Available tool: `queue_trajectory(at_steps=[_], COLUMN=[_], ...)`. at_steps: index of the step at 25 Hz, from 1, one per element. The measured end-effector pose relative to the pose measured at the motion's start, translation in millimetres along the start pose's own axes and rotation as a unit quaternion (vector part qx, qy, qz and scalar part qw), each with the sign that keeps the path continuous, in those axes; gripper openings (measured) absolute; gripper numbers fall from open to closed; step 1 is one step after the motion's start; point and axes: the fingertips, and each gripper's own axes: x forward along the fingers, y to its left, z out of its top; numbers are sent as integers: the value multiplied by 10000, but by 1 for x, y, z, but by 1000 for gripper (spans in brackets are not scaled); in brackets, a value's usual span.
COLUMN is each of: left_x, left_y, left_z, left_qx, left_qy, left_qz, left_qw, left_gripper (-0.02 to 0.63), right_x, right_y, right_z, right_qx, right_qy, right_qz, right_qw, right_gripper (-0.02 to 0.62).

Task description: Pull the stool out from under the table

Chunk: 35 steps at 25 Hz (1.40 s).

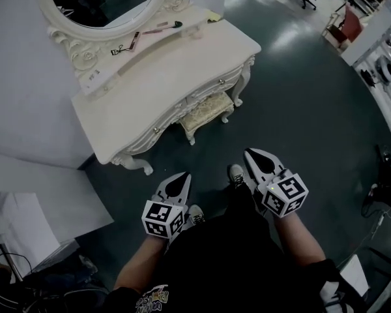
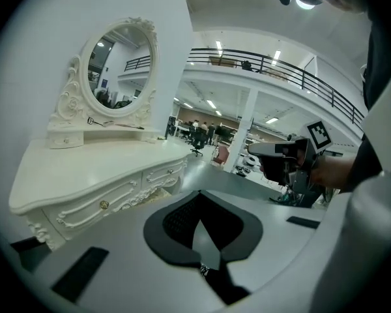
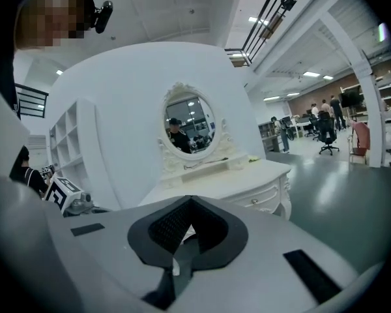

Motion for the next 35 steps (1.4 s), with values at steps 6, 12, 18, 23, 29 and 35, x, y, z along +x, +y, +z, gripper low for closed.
queue_trajectory(at_steps=[6,12,18,23,29,35], left_x=[46,93,128,150,169,178], left_y=[5,3,9,5,4,12], left_z=[20,25,21,28,23,-2], left_qx=[-372,-588,-618,-653,-637,-578], left_qy=[-195,-251,-113,-159,-182,15], left_qz=[682,1106,1523,1851,2082,1980], left_qw=[9968,9918,9863,9804,9758,9785], left_gripper=[5,5,5,5,5,5], right_x=[37,77,103,108,117,127], right_y=[-57,-110,-142,-167,-194,-201], right_z=[18,27,22,21,9,-12], right_qx=[-271,-597,-769,-881,-892,-848], right_qy=[464,659,804,941,1037,1066], right_qz=[613,1030,1346,1561,1626,1403], right_qw=[9967,9907,9846,9793,9772,9807], right_gripper=[26,26,26,26,26,26])
